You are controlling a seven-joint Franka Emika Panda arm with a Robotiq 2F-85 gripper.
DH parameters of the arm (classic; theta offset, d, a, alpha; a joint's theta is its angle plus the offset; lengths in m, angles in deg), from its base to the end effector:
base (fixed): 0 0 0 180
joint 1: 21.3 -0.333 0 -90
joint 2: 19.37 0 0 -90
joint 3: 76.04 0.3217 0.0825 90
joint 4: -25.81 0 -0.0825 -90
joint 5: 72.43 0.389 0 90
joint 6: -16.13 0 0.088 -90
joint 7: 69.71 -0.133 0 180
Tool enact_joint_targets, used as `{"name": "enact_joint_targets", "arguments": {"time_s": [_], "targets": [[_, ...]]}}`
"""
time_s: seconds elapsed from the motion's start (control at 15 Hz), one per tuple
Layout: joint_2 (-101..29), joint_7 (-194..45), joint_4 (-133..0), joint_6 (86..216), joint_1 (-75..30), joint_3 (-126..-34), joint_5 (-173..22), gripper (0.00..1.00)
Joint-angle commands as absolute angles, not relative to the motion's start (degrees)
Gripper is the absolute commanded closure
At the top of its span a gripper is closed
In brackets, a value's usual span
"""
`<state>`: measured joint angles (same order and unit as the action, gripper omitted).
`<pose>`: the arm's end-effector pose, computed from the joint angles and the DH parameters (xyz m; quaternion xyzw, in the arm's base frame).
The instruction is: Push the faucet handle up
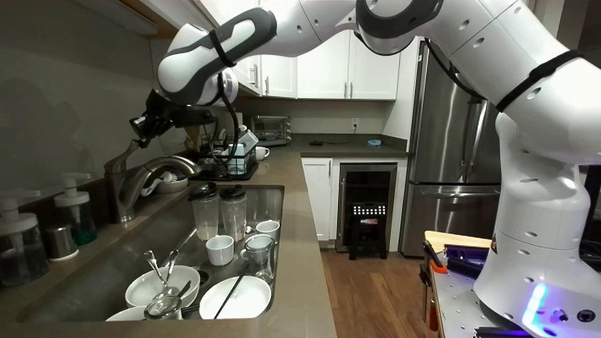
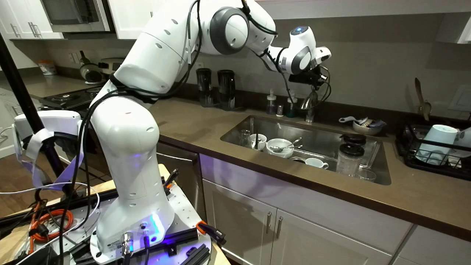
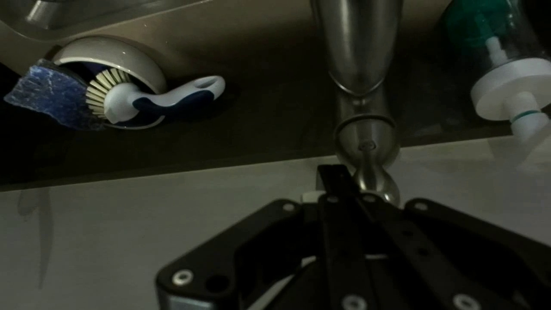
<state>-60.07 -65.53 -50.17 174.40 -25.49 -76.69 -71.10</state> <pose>0.8094 0.0519 0.3811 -0.9331 -0.0570 -0.3551 0.0029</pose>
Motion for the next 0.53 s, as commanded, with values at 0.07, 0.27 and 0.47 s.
{"name": "enact_joint_targets", "arguments": {"time_s": [0.07,0.27,0.47], "targets": [[-58.87,-67.06,-49.54,169.21,-25.01,-75.56,-71.71,1.00],[-58.74,-67.58,-49.06,166.15,-25.19,-75.89,-71.93,1.00],[-58.60,-67.23,-48.79,163.46,-25.01,-75.21,-71.53,1.00]]}}
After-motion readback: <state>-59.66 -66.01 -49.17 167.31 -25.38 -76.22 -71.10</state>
